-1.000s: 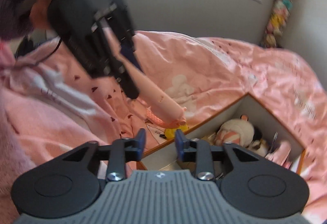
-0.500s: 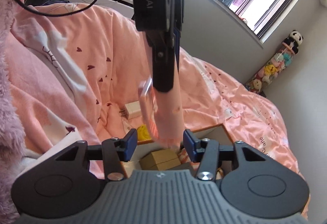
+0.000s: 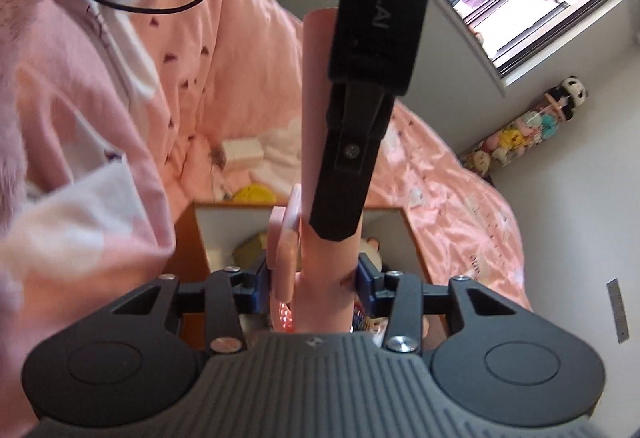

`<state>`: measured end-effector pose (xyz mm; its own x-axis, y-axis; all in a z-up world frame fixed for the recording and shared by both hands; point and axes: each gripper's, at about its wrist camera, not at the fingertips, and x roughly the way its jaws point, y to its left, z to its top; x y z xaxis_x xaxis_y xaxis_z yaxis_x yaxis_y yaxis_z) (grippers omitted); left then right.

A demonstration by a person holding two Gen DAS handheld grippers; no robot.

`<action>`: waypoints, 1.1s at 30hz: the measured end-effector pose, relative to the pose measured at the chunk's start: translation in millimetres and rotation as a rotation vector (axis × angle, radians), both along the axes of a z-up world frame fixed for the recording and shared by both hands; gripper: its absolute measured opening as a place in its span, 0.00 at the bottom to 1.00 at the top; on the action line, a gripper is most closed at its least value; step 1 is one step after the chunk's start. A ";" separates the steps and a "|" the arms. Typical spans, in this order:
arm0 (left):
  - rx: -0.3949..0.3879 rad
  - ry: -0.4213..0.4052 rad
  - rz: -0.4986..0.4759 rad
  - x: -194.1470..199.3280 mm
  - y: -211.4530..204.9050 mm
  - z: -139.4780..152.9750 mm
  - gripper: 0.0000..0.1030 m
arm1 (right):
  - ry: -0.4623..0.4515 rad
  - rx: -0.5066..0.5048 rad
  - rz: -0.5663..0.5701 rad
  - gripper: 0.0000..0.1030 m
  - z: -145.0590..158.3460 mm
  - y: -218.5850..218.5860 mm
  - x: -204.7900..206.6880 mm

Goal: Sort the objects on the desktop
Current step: 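Lift the pink selfie stick with the left tool and carry it over the box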

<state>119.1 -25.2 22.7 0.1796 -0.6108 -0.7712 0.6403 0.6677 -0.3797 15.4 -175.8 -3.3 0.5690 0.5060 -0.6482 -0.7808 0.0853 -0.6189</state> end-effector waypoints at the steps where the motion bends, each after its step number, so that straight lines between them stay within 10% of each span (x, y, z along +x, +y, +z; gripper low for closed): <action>1: -0.004 0.010 -0.017 4.6 -4.2 -3.4 0.29 | 0.005 -0.029 0.011 0.43 -0.1 -3.7 4.6; 10: -0.054 0.170 -0.056 38.8 -17.0 -39.4 0.31 | 0.158 -0.292 0.112 0.43 -4.0 -14.5 46.3; 33: 0.024 0.302 0.017 67.6 0.3 -96.8 0.36 | 0.770 -0.562 0.218 0.43 -41.3 37.0 126.6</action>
